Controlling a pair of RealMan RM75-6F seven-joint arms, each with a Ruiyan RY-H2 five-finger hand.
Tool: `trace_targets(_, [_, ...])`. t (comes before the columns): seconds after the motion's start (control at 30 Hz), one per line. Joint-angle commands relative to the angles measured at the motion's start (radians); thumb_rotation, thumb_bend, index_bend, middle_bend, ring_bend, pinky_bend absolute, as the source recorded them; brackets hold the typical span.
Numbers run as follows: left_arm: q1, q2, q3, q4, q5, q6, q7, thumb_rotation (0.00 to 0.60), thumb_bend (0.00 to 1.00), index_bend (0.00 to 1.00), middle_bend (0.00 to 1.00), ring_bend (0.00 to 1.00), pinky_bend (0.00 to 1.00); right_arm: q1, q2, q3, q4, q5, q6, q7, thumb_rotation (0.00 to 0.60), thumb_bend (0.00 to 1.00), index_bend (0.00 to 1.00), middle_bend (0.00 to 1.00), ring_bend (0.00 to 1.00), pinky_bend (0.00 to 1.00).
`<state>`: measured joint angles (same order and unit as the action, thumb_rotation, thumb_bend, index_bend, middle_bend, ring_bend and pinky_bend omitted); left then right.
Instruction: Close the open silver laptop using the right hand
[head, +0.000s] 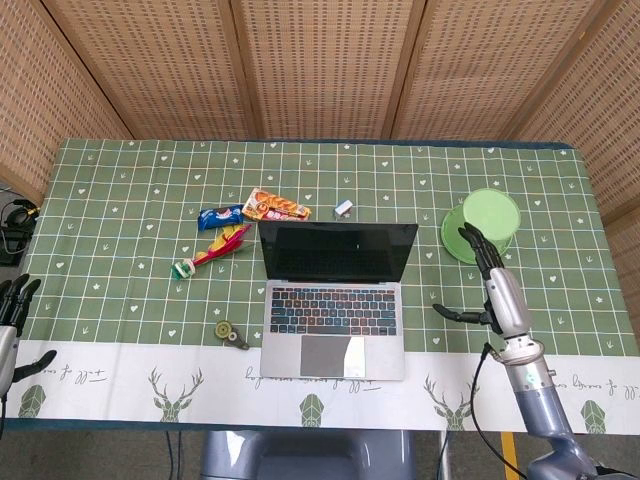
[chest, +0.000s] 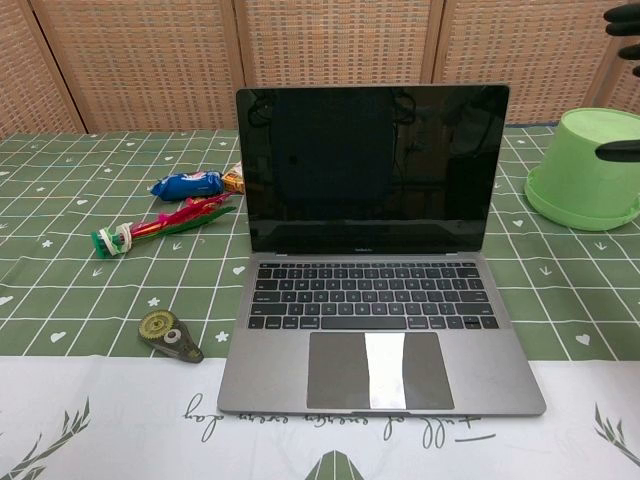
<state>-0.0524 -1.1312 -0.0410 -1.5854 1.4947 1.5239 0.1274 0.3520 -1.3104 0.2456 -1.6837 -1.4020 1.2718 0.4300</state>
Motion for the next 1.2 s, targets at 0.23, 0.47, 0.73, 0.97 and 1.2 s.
trace_targets(0.23, [-0.005, -0.002, -0.004, 0.008, -0.018, -0.017, -0.005, 0.600, 0.00, 0.00, 0.00, 0.00, 0.00, 0.087, 0.014, 0.073, -0.002, 0.170, -0.205, 0.180, 0.600, 0.27, 0.03, 0.00, 0.00, 0.05])
trace_targets(0.47, [-0.012, -0.008, -0.006, 0.018, -0.034, -0.038, -0.003, 0.600, 0.00, 0.00, 0.00, 0.00, 0.00, 0.146, -0.025, 0.105, 0.066, 0.257, -0.308, 0.214, 0.600, 0.27, 0.03, 0.00, 0.00, 0.05])
trace_targets(0.73, [-0.020, -0.013, -0.008, 0.030, -0.052, -0.060, -0.005, 0.600, 0.00, 0.00, 0.00, 0.00, 0.00, 0.191, -0.058, 0.127, 0.131, 0.302, -0.391, 0.247, 0.600, 0.27, 0.03, 0.00, 0.00, 0.05])
trace_targets(0.97, [-0.024, -0.017, -0.005, 0.034, -0.057, -0.072, -0.001, 0.600, 0.00, 0.00, 0.00, 0.00, 0.00, 0.203, -0.061, 0.131, 0.117, 0.280, -0.419, 0.275, 0.600, 0.28, 0.08, 0.03, 0.00, 0.07])
trace_targets(1.2, [-0.025, -0.016, -0.005, 0.034, -0.061, -0.075, -0.003, 0.600, 0.00, 0.00, 0.00, 0.00, 0.00, 0.213, -0.059, 0.136, 0.090, 0.279, -0.432, 0.280, 0.600, 0.27, 0.13, 0.10, 0.11, 0.19])
